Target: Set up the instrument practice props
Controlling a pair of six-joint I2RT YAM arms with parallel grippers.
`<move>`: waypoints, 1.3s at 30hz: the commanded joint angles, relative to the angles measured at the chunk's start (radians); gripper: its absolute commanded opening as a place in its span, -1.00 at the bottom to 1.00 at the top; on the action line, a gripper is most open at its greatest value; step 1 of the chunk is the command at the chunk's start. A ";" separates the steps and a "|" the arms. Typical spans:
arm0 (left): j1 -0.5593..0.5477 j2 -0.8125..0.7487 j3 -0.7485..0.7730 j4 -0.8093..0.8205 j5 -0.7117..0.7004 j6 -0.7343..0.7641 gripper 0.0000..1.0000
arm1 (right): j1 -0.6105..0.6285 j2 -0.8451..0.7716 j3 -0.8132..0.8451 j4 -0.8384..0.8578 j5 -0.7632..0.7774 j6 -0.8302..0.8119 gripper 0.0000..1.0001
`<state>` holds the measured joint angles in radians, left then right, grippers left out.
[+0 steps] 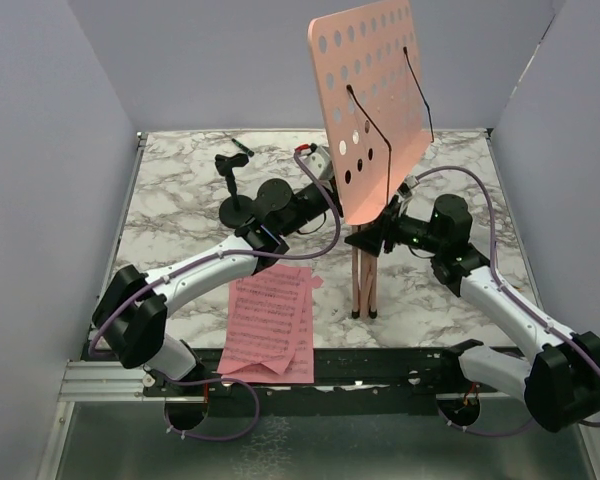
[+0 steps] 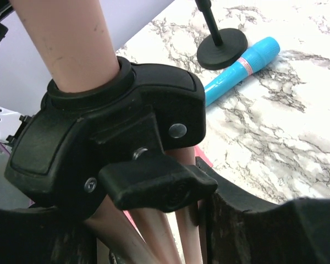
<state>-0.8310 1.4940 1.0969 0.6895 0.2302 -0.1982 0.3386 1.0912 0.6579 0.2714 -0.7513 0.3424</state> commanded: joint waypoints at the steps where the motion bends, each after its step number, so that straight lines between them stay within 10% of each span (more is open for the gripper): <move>1: -0.071 -0.085 -0.003 0.030 0.134 0.261 -1.00 | -0.055 0.028 0.114 0.076 0.331 0.145 -0.43; 22: -0.105 -0.135 -0.052 0.030 0.110 0.424 -1.00 | -0.055 -0.015 0.026 0.019 0.339 0.161 0.43; 39: -0.114 -0.135 -0.055 0.030 0.070 0.490 -1.00 | -0.055 -0.095 -0.025 -0.092 0.357 0.134 0.61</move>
<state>-0.9226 1.3987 1.0527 0.7128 0.2066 0.2005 0.3317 1.0142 0.6464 0.2173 -0.5991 0.4797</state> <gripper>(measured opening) 0.318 0.800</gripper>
